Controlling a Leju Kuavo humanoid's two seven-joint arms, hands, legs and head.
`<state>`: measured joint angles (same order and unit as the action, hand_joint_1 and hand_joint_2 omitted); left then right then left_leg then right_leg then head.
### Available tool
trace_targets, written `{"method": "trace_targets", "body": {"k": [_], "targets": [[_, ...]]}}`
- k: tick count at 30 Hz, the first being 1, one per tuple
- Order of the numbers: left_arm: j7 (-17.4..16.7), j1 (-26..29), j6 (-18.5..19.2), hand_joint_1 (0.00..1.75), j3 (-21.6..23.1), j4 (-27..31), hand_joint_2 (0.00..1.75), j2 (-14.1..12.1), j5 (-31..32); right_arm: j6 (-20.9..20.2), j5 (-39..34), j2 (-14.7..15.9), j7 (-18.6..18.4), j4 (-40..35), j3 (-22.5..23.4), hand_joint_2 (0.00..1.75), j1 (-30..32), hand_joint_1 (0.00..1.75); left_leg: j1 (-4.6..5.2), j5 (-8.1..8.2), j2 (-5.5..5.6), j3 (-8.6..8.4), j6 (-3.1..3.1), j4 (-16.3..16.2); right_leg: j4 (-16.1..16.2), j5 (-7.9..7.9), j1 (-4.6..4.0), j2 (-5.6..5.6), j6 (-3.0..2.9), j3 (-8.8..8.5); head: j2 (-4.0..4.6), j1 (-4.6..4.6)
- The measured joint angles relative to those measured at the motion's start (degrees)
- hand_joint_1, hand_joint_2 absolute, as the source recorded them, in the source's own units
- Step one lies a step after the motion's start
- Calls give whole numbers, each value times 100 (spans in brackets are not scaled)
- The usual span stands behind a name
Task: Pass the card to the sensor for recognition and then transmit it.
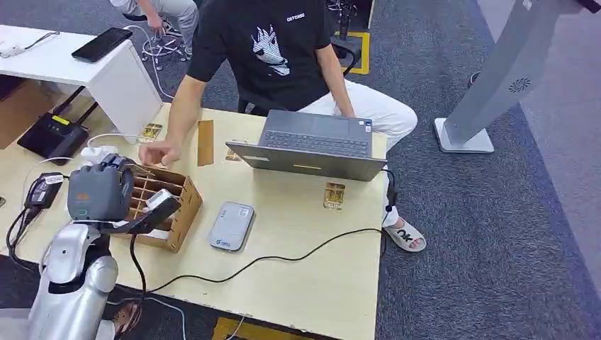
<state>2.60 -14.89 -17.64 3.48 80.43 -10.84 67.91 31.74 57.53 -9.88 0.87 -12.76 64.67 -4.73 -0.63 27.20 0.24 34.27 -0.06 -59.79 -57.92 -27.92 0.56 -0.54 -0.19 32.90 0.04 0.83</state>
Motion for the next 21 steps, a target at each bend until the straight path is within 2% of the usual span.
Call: {"method": "trace_targets", "body": {"k": [7, 12, 16, 21], "targets": [[-166, -943, 147, 175, 0, 55, 175, -125, 46, 0, 48, 2, -37, 2, 0, 175, -18, 0, 0, -1, -1, 1, 2, 0, -1, 1, 0, -1, 0, -1, -2, 2], [-350, -1332, 173, 175, 2, -51, 175, -149, 133, -9, 103, 2, -83, 0, -4, 175, -23, 0, 0, -1, -1, 2, 2, -1, 0, 1, 0, -1, 0, 1, -2, 0], [-348, -1662, 136, 175, 9, -334, 175, -120, 13, -24, 122, 4, -63, 0, -24, 175, -31, 0, 2, -1, -3, 1, 2, -1, 0, 1, 0, -4, 0, 1, -2, 4], [-293, -1763, 107, 175, 81, -457, 175, -55, -2, -31, 122, 4, -48, 2, -52, 175, -31, 0, 2, -1, -4, 1, 2, -1, 0, 1, 1, -6, 0, 2, 0, 2]]}}
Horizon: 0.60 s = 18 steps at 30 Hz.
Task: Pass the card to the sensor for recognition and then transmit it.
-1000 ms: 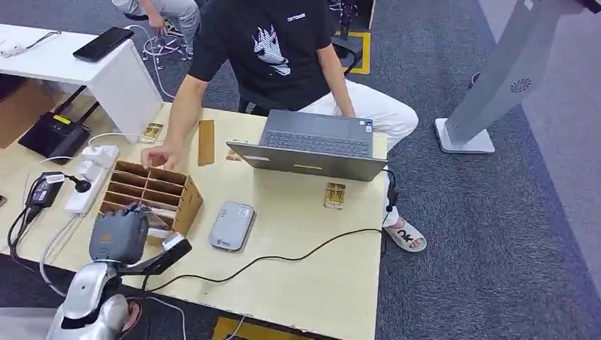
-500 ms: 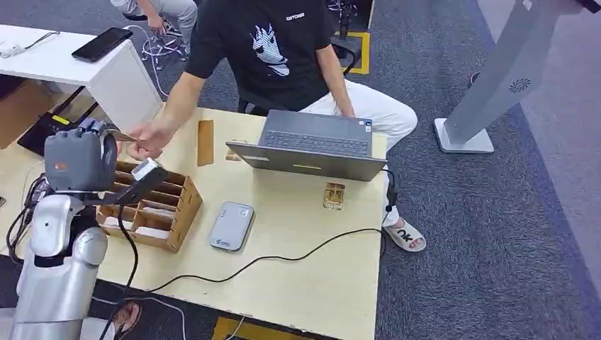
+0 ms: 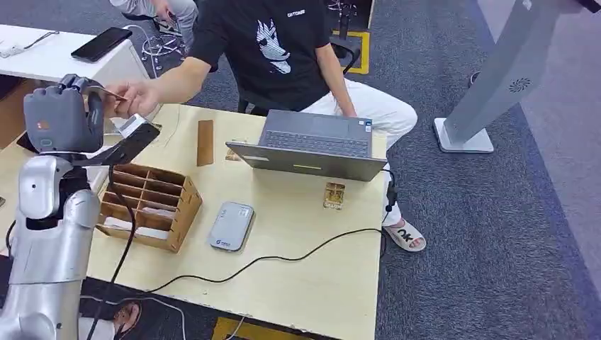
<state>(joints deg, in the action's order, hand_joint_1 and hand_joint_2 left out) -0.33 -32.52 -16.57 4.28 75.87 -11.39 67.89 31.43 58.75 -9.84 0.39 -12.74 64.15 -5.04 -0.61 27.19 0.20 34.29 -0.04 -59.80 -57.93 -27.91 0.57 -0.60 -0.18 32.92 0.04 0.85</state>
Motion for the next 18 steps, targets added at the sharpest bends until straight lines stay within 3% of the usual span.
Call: {"method": "trace_targets", "body": {"k": [3, 4, 5, 18], "targets": [[26, 1, -22, 175, 76, -35, 175, 53, 9, -9, 4, 0, 2, 0, -4, 175, -1, 0, 0, 0, 0, 2, 0, 0, 0, 0, 0, 0, 0, 1, -2, 0], [33, 0, -22, 49, 83, -42, 175, 66, 9, -9, 7, 0, 2, 0, -4, 175, -2, 0, 0, 0, -1, 2, 0, 0, 0, 0, 0, -3, 0, 1, -2, 0], [33, 2, -22, 0, 94, -46, 175, 79, 9, -9, 7, 0, 2, 0, -4, 175, -1, 0, 0, 1, -5, 2, 0, 0, 0, 0, 0, -6, 0, 2, -2, 0], [-4, 199, -199, 0, 188, 9, 175, 232, -216, 0, -55, 0, -42, 0, -4, 175, 2, 0, 0, 3, -8, 5, 0, 0, 0, -1, 1, -8, 1, 5, -2, 0]]}}
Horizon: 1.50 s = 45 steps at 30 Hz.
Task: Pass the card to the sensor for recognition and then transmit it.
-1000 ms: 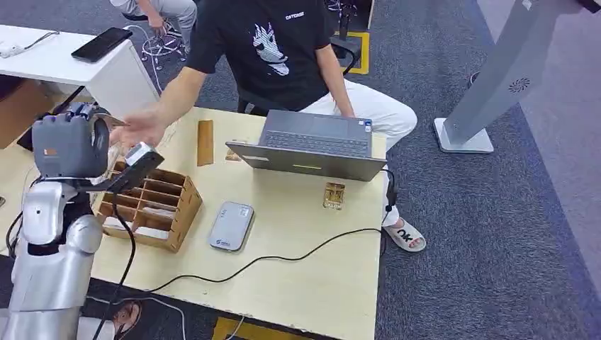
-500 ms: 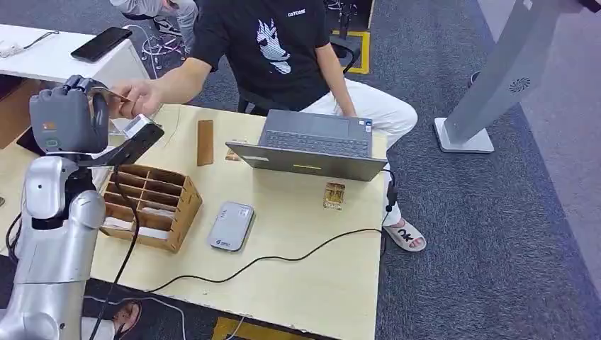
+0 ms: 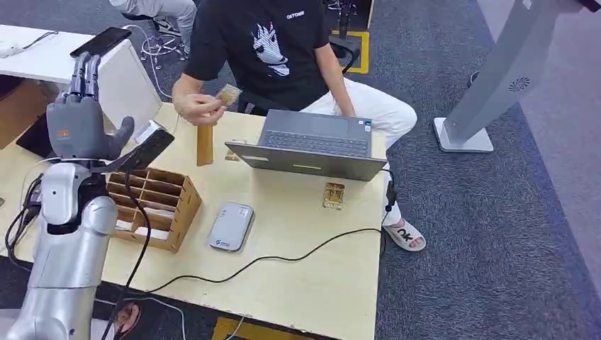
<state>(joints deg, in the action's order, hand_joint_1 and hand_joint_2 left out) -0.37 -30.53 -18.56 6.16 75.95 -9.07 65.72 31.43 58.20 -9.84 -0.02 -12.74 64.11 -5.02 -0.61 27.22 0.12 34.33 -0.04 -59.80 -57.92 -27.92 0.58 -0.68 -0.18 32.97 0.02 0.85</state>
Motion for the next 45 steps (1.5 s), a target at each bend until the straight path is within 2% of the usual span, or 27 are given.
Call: {"method": "trace_targets", "body": {"k": [7, 14, 17, 20, 23, 25, 26, 28, 31, 33, 34, 39, 43, 45], "targets": [[28, 236, -61, 0, 0, 170, 175, -6, -139, 2, -17, 0, 0, 0, 0, 175, 3, 0, 0, 0, 0, 2, 0, 0, -1, 0, 0, 0, 0, -3, 0, 0], [214, 873, -290, 0, 0, 631, 175, -129, -354, 9, -87, 0, 22, 0, 4, 175, 8, 0, 0, 1, 5, 6, 0, 3, 0, -3, 0, 4, 1, -3, 0, -2], [508, 1575, -639, 0, -50, 1081, 175, -192, -610, 31, -190, -4, 17, 0, 28, 175, 15, 0, 5, 13, -19, -3, 7, 9, -1, -5, 4, -19, 3, -10, 0, 0], [1114, 2796, -1369, 0, -297, 1805, 175, -140, -1088, 105, -323, -30, 0, 2, 122, 175, 64, 0, 6, 36, -49, -20, 2, 6, 2, -21, 9, -61, 15, -8, 2, 15], [1464, 3579, -1613, 0, -530, 2296, 175, -14, -1296, 131, -363, -44, 0, 9, 190, 175, 71, 0, 6, 44, -19, -13, 13, 10, 4, -39, 11, -26, 20, -23, 0, 2], [1667, 4299, -1638, 0, -888, 2686, 175, 196, -1650, 199, -380, -70, -68, 9, 245, 175, 71, 0, 7, 68, -47, -32, 3, 10, 5, -44, 11, -55, 17, -30, 0, 13], [1880, 4576, -1594, 0, -1100, 2829, 175, 388, -1991, 232, -380, -77, -85, 9, 260, 175, 88, 0, 7, 70, -47, -39, 7, 8, 6, -47, 11, -58, 20, -30, 2, 15], [2523, 5009, -1295, 0, -1659, 3134, 175, 779, -2766, 267, -404, -96, -101, 11, 299, 175, 117, 0, 7, 71, -33, -34, 16, 7, 11, -57, 11, -39, 29, -35, 2, 11], [3098, 5311, -753, 0, -2492, 3397, 175, 1397, -3504, 276, -509, -124, 104, 13, 374, 175, 102, 0, 11, 72, -16, -32, 18, 7, 12, -59, 11, -22, 33, -42, 0, 7], [3336, 5370, -548, 0, -3000, 3438, 175, 1782, -3757, 278, -542, -149, 162, 13, 400, 175, 82, 0, 11, 73, -16, -37, 20, 7, 12, -59, 11, -20, 33, -47, 2, 7], [3388, 5405, -511, 0, -3218, 3462, 175, 1944, -3786, 278, -549, -160, 184, 13, 407, 175, 77, 0, 11, 72, -16, -39, 20, 6, 12, -59, 11, -20, 33, -48, 0, 4], [3525, 5395, -181, 0, -3865, 3519, 175, 2420, -3746, 280, -551, -175, 230, 15, 448, 175, 63, 0, 13, 68, -3, -42, 25, 6, 12, -59, 12, -1, 34, -57, 2, 4], [3230, 5290, -127, 0, -4328, 3473, 175, 2647, -3930, 273, -551, -175, 326, 15, 450, 175, 52, 0, 14, 69, -3, -48, 25, 6, 12, -58, 12, -1, 34, -62, 0, 4], [3084, 5010, -153, 0, -4753, 3015, 175, 2704, -3671, 276, -507, -175, 369, 15, 450, 175, 41, 0, 16, 68, 12, -49, 25, 6, 12, -59, 14, 11, 34, -68, 0, 4]]}}
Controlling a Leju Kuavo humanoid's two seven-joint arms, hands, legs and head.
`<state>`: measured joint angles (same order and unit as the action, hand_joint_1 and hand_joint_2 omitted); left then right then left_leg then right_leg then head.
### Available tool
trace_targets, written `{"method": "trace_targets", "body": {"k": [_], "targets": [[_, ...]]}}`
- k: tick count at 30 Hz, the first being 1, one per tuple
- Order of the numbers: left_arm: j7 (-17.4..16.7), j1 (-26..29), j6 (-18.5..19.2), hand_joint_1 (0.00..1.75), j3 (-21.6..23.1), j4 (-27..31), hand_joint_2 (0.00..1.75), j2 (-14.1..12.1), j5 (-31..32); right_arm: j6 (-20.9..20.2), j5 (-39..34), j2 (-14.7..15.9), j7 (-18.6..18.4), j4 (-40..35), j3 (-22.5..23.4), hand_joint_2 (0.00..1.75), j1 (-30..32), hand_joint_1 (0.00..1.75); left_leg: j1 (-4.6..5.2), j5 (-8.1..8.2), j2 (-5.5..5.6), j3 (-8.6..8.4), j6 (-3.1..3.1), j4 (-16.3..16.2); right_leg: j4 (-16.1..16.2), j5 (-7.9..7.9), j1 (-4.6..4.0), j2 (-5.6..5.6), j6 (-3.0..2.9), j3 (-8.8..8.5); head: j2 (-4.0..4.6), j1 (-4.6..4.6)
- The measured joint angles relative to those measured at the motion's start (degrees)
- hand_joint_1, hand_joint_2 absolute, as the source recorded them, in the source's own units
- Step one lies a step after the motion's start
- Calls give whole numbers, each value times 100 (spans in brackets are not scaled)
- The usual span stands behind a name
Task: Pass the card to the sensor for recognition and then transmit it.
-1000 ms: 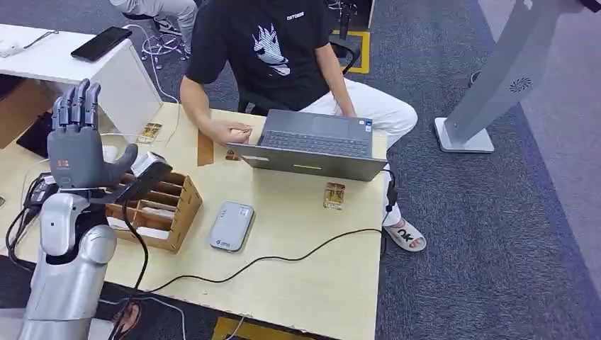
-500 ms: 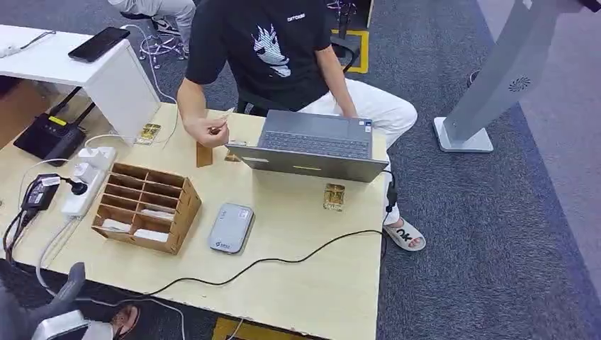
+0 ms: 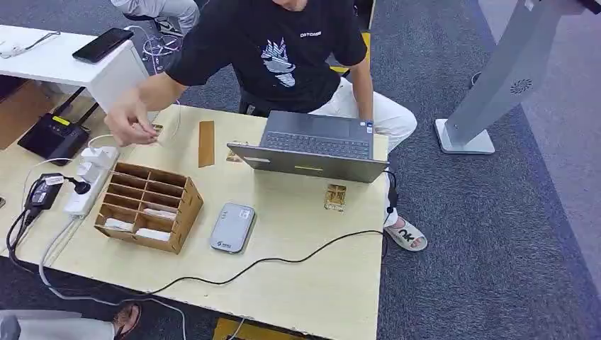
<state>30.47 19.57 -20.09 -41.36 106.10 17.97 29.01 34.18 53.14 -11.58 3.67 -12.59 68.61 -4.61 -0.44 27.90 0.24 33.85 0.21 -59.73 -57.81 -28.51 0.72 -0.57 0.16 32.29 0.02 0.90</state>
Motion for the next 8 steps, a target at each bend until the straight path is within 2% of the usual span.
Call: {"method": "trace_targets", "body": {"k": [3, 6, 8], "targets": [[-20, -691, -113, 0, -1096, -1313, 175, -37, 478, 2, 144, 2, 6, 0, -6, 175, -19, 0, -3, -1, -2, -5, -2, 2, -1, -1, 0, -2, -1, -5, 0, 0], [-221, -1326, -348, 0, -2186, -3215, 175, -388, 360, 2, 341, 2, -129, 0, -46, 175, -18, 0, -4, -1, -7, -16, -3, 4, -1, -1, 0, -9, -2, -7, 0, 2], [-519, -1639, -770, 0, -2758, -4653, 175, -689, 340, -4, 520, 2, -265, 0, -112, 175, -21, 0, -4, -2, -6, -15, -3, 4, -1, -2, 0, -7, -3, -6, 0, 2]]}}
